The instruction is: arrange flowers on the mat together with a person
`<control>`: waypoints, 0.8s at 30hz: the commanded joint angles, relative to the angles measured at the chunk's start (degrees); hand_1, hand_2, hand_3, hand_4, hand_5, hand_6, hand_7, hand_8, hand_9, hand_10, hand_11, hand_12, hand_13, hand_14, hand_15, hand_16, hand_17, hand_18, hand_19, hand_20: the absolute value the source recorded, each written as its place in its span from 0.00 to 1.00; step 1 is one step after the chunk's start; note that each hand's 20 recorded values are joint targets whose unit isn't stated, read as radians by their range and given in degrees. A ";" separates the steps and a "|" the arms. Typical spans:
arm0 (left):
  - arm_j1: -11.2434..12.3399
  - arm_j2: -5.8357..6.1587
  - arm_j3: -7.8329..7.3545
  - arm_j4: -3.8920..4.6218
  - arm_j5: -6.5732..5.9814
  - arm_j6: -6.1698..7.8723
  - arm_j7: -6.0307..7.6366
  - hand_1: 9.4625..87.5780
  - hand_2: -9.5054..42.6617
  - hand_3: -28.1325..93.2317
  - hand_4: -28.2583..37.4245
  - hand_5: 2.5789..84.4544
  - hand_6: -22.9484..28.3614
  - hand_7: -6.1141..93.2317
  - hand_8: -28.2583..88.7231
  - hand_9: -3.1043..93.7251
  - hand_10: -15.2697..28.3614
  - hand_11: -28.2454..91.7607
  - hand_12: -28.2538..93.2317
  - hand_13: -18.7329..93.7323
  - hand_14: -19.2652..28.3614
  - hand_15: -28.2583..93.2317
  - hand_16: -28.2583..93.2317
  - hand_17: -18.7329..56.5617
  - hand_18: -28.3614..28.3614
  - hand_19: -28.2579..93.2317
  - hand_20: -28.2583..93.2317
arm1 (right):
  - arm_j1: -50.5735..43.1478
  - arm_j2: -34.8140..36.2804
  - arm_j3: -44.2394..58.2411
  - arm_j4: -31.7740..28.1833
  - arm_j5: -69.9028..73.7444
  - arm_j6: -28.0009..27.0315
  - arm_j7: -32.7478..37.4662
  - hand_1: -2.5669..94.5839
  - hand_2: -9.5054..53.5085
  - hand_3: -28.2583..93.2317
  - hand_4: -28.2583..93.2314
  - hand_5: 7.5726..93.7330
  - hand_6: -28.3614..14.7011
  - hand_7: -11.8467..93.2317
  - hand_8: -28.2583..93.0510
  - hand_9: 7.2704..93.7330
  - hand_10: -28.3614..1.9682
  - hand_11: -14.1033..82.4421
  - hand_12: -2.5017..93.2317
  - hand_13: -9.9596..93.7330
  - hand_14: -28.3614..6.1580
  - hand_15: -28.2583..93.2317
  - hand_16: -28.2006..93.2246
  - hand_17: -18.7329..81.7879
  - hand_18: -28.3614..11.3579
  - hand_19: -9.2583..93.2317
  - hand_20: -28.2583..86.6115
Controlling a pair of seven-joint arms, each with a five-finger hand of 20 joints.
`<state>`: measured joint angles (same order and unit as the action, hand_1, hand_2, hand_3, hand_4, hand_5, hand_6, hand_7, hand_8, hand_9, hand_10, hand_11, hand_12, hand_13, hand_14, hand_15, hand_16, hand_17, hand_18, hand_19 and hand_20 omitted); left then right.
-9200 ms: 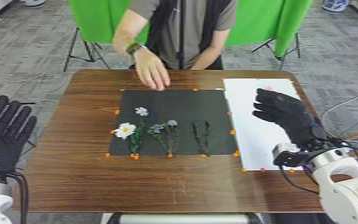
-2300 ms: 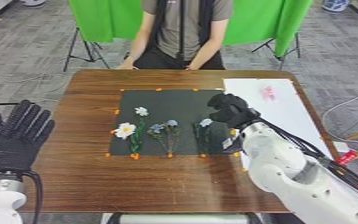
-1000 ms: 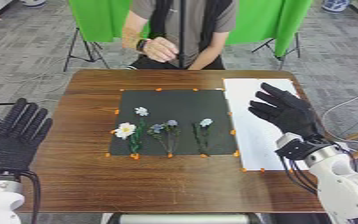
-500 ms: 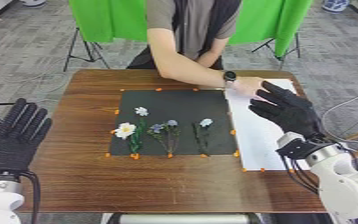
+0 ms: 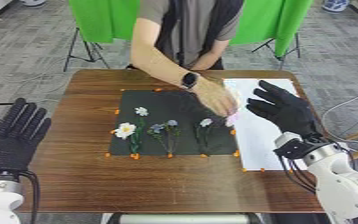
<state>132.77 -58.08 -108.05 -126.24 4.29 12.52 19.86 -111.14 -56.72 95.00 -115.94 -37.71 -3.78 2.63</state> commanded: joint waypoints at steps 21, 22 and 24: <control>0.55 0.36 0.08 0.14 0.33 -0.17 -0.11 0.19 0.41 0.81 0.00 0.48 0.60 0.17 0.17 0.39 0.65 0.36 0.30 0.38 0.67 0.42 0.19 0.18 0.70 0.45 0.32 | -0.06 -0.09 -0.06 -0.51 -0.54 -1.30 -0.11 0.34 0.20 0.83 0.04 0.39 0.61 0.24 0.15 0.37 0.51 0.19 0.19 0.43 0.43 0.36 0.43 0.32 0.32 0.46 0.38; 0.62 0.36 0.01 0.12 0.31 -0.18 -0.08 0.19 0.41 0.81 0.00 0.48 0.60 0.17 0.17 0.39 0.65 0.36 0.30 0.38 0.67 0.42 0.19 0.18 0.70 0.45 0.32 | -0.11 -0.13 -0.01 -0.49 -0.53 -1.42 -0.06 0.33 0.20 0.83 0.04 0.39 0.61 0.24 0.15 0.37 0.52 0.19 0.19 0.43 0.43 0.36 0.43 0.32 0.32 0.46 0.38; 0.78 0.28 -0.11 0.06 0.33 -0.18 -0.04 0.19 0.41 0.81 0.00 0.48 0.60 0.17 0.17 0.39 0.65 0.36 0.30 0.38 0.67 0.42 0.19 0.18 0.70 0.45 0.32 | -0.07 -0.14 0.04 -0.51 -0.48 -1.50 0.01 0.33 0.20 0.83 0.04 0.39 0.61 0.24 0.15 0.37 0.52 0.19 0.19 0.43 0.43 0.36 0.43 0.32 0.32 0.46 0.38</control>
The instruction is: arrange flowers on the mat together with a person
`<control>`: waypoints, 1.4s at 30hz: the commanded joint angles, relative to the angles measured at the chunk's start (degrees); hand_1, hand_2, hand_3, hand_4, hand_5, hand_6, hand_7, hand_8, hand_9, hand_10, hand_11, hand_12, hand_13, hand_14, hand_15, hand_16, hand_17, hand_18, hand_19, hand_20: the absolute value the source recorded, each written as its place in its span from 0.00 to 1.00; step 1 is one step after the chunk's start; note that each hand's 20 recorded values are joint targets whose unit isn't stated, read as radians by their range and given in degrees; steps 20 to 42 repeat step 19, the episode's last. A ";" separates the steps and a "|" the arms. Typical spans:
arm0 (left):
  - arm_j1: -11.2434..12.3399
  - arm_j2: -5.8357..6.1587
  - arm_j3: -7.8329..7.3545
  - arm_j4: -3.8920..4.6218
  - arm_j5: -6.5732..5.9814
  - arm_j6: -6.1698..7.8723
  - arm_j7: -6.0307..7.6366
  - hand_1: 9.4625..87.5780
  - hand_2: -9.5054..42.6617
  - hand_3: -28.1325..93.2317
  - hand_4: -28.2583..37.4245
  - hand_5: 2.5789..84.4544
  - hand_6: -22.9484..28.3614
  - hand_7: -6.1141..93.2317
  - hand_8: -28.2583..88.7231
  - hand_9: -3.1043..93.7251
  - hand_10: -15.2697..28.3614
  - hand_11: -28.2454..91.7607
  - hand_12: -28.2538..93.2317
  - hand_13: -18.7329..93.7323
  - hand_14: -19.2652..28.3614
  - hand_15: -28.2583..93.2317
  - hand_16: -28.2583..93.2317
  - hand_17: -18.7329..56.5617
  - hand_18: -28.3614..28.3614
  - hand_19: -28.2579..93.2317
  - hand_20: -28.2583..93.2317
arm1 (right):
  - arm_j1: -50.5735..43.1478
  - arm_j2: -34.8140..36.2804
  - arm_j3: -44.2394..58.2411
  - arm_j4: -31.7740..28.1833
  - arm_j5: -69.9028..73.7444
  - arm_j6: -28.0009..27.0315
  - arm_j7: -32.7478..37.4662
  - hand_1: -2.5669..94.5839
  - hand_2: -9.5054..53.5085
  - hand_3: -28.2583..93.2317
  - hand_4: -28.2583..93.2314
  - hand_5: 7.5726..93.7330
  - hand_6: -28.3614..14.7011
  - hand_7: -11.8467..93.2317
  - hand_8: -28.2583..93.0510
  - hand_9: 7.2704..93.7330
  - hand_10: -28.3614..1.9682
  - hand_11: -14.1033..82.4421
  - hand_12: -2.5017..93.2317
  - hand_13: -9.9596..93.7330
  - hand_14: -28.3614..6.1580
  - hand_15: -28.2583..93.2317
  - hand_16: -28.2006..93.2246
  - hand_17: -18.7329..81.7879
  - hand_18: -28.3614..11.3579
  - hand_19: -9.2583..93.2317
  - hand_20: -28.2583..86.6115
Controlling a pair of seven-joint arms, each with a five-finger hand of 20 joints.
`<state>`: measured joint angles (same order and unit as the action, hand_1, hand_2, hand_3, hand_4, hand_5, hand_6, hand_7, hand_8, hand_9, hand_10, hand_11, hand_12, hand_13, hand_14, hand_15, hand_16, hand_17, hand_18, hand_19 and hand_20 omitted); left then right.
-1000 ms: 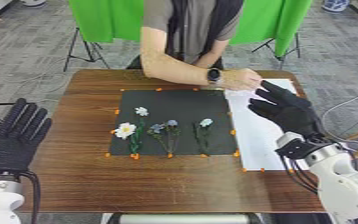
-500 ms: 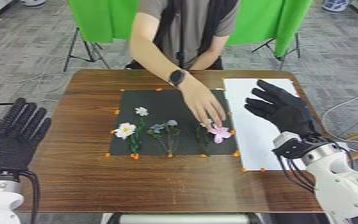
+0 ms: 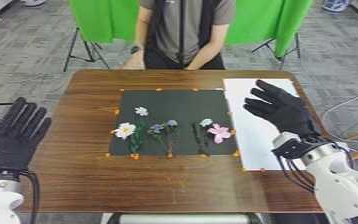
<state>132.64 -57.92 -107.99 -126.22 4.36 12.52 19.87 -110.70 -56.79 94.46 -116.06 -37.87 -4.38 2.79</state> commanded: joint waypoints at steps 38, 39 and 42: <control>0.54 -0.17 0.47 -0.07 0.67 -0.21 0.83 0.19 0.41 0.81 0.00 0.48 0.60 0.17 0.17 0.39 0.66 0.36 0.30 0.38 0.68 0.42 0.19 0.18 0.70 0.45 0.32 | -0.07 0.38 0.87 -1.31 -0.28 -1.31 -1.70 0.33 0.20 0.83 0.04 0.39 0.62 0.24 0.15 0.37 0.53 0.19 0.19 0.43 0.43 0.35 0.43 0.32 0.32 0.45 0.39; 0.54 -0.17 0.47 -0.07 0.67 -0.21 0.83 0.19 0.41 0.81 0.00 0.48 0.60 0.17 0.17 0.39 0.66 0.36 0.30 0.38 0.68 0.42 0.19 0.18 0.70 0.45 0.32 | -0.07 0.38 0.87 -1.31 -0.28 -1.31 -1.70 0.33 0.20 0.83 0.04 0.39 0.62 0.24 0.15 0.37 0.53 0.19 0.19 0.43 0.43 0.35 0.43 0.32 0.32 0.45 0.39; 0.54 -0.17 0.47 -0.07 0.67 -0.21 0.83 0.19 0.41 0.81 0.00 0.48 0.60 0.17 0.17 0.39 0.66 0.36 0.30 0.38 0.68 0.42 0.19 0.18 0.70 0.45 0.32 | -0.07 0.38 0.87 -1.31 -0.28 -1.31 -1.70 0.33 0.20 0.83 0.04 0.39 0.62 0.24 0.15 0.37 0.53 0.19 0.19 0.43 0.43 0.35 0.43 0.32 0.32 0.45 0.39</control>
